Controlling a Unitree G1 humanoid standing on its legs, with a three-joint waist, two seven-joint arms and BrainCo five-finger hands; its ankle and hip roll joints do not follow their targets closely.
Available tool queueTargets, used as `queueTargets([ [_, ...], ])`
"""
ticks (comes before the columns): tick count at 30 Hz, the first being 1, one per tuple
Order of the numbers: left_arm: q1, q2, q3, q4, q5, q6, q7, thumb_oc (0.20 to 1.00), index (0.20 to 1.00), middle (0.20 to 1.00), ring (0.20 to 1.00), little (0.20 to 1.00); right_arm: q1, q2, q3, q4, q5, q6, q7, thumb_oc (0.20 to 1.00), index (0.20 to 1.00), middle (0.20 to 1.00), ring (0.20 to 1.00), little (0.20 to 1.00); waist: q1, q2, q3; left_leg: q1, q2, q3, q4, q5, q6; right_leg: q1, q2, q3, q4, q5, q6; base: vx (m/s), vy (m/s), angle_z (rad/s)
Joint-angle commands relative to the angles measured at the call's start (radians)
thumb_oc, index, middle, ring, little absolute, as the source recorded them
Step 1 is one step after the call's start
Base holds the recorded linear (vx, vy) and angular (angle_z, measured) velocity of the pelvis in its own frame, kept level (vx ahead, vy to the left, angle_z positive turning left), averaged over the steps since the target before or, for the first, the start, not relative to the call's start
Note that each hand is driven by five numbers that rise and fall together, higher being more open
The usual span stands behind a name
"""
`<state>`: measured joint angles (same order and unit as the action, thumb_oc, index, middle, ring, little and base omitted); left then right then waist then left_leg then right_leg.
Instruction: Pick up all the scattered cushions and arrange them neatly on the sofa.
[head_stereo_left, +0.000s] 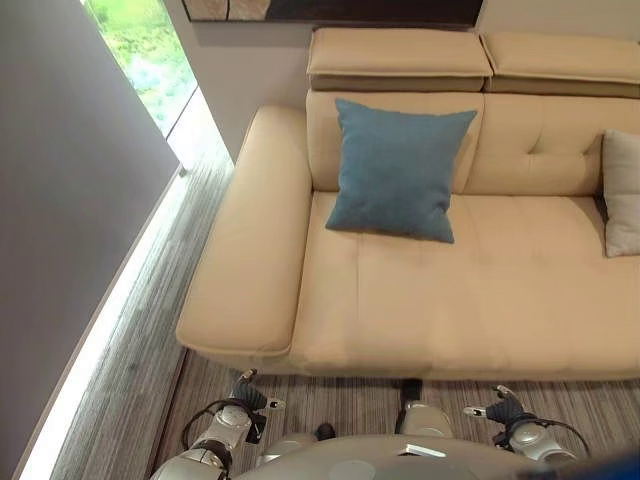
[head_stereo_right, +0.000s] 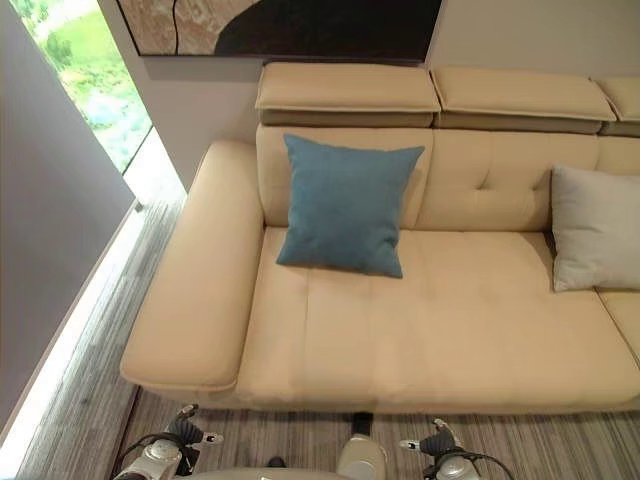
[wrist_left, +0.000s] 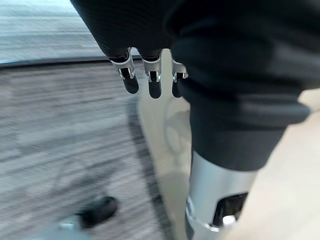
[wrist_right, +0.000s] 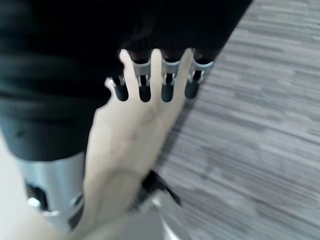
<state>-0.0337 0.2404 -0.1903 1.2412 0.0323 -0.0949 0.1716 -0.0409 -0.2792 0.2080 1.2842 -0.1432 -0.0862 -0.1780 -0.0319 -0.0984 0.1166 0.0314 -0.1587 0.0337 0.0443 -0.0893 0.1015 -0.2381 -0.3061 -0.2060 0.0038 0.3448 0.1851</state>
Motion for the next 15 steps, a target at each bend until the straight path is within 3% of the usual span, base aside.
queueTargets([
  [1,0.001,0.027,0.022,-0.001,0.021,-0.014,0.016,1.0,1.0,1.0,1.0,1.0,-0.04,-0.064,0.024,-0.027,-0.03,0.009,-0.018,1.0,1.0,1.0,1.0,1.0,0.046,0.055,0.018,0.004,0.096,-0.091,-0.036,-0.031,-0.082,0.06,0.145,0.004,0.091,-0.256,-0.017,-0.22,0.085,-0.2],
  [3,0.005,0.038,0.027,0.008,0.024,-0.009,0.01,1.0,1.0,1.0,1.0,1.0,-0.025,-0.057,0.031,-0.013,-0.027,0.003,-0.015,1.0,1.0,1.0,1.0,1.0,0.075,0.058,-0.007,-0.023,0.104,-0.077,-0.051,-0.005,-0.068,0.133,0.173,-0.004,0.184,-0.355,-0.046,-0.18,0.01,-0.15],
  [7,0.008,0.037,0.032,0.007,0.003,-0.013,0.012,1.0,1.0,1.0,1.0,1.0,-0.034,-0.042,0.034,-0.02,-0.025,0.01,-0.022,1.0,1.0,1.0,1.0,1.0,0.105,0.04,-0.032,-0.037,0.109,-0.053,-0.067,0.01,-0.081,0.198,0.164,-0.036,0.098,-0.346,-0.036,-0.04,-0.09,-0.45],
  [9,0.01,0.032,0.034,0.015,0.002,-0.01,0.013,1.0,1.0,1.0,1.0,1.0,-0.039,-0.035,0.04,-0.019,-0.014,0.012,-0.024,1.0,1.0,1.0,1.0,1.0,0.102,0.031,-0.052,-0.028,0.114,-0.043,-0.089,0.018,-0.091,0.233,0.186,-0.023,0.008,-0.341,-0.034,0.05,-0.135,-0.24],
  [15,0.006,0.019,0.025,0.02,0.002,-0.001,0.012,1.0,1.0,1.0,1.0,1.0,-0.025,-0.028,0.03,-0.012,0.014,0.012,-0.036,1.0,1.0,1.0,1.0,1.0,0.093,0.035,-0.06,0.014,0.131,-0.046,-0.126,0.029,-0.106,0.288,0.207,-0.025,-0.08,-0.326,-0.039,0.04,-0.062,0.05],
])
